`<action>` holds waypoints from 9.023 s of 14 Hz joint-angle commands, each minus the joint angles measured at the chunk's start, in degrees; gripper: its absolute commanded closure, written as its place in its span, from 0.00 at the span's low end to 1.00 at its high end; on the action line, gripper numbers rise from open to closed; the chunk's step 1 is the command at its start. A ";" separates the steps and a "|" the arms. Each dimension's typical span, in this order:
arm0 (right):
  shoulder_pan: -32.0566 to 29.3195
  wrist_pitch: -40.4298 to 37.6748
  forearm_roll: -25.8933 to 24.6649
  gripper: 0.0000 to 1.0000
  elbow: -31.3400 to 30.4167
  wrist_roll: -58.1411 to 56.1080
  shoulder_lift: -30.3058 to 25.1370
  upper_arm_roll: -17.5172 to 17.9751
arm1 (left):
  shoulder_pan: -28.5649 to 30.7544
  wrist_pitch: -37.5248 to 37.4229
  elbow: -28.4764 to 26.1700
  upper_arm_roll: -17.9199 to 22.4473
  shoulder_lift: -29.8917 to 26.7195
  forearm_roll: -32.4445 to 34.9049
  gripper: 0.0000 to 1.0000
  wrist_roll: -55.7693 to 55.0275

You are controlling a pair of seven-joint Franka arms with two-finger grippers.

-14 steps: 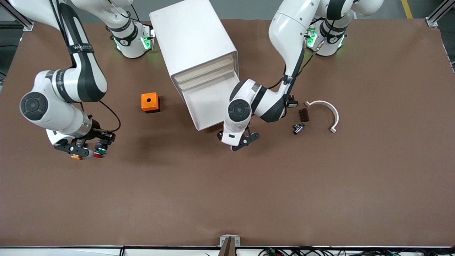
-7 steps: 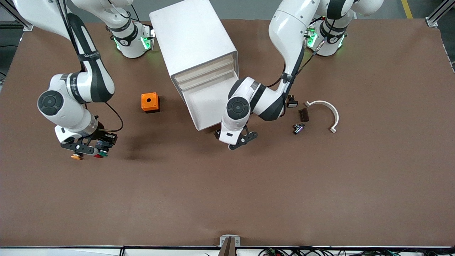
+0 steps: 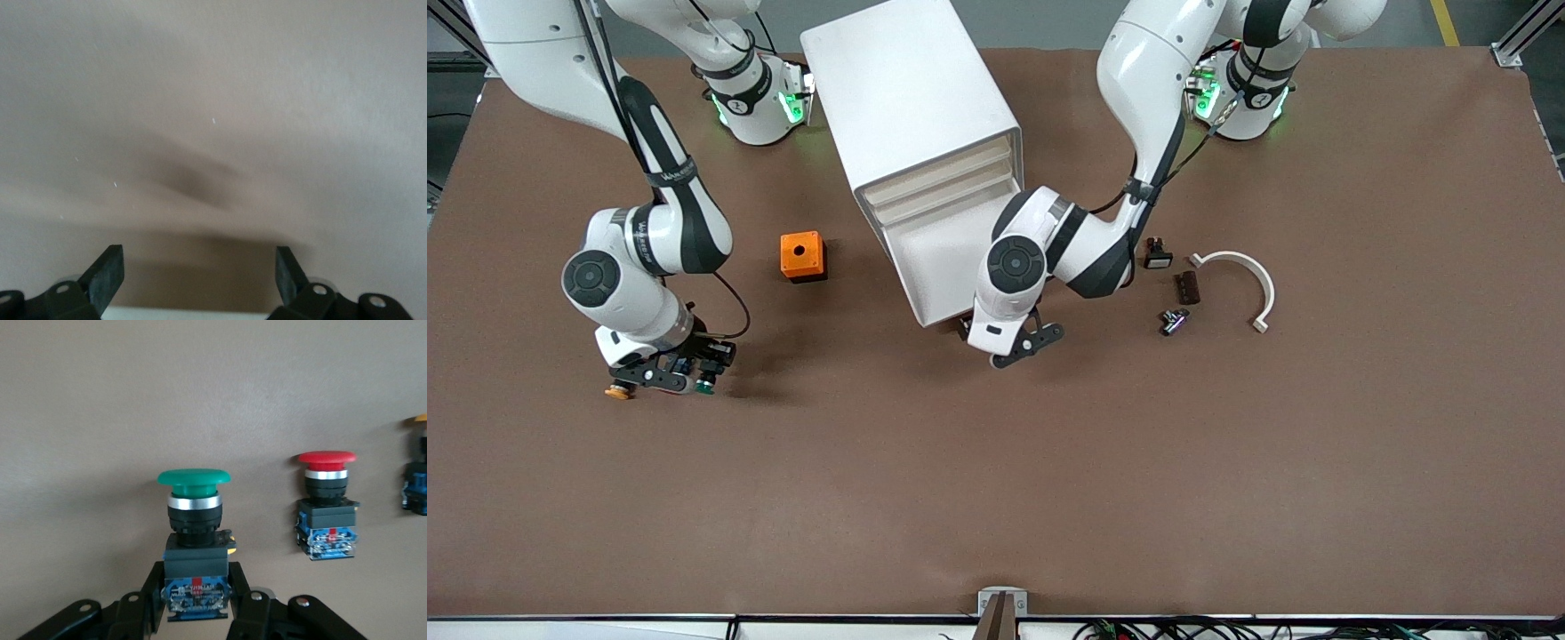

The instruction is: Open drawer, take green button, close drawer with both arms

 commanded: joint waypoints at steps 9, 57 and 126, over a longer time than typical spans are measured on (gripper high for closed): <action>-1.67 2.90 -1.32 1.00 -0.73 -0.19 2.70 0.94 | 0.35 -0.81 -0.51 -7.44 -1.10 0.78 0.00 0.19; -9.23 -68.65 2.54 0.00 39.30 -22.60 -19.60 1.29 | 3.94 -0.81 -0.95 -0.33 -2.68 -6.69 0.00 0.19; -9.67 -59.15 2.46 0.00 28.19 -20.93 -32.28 0.76 | 56.07 -23.49 -13.87 -17.20 -47.59 20.20 0.00 59.43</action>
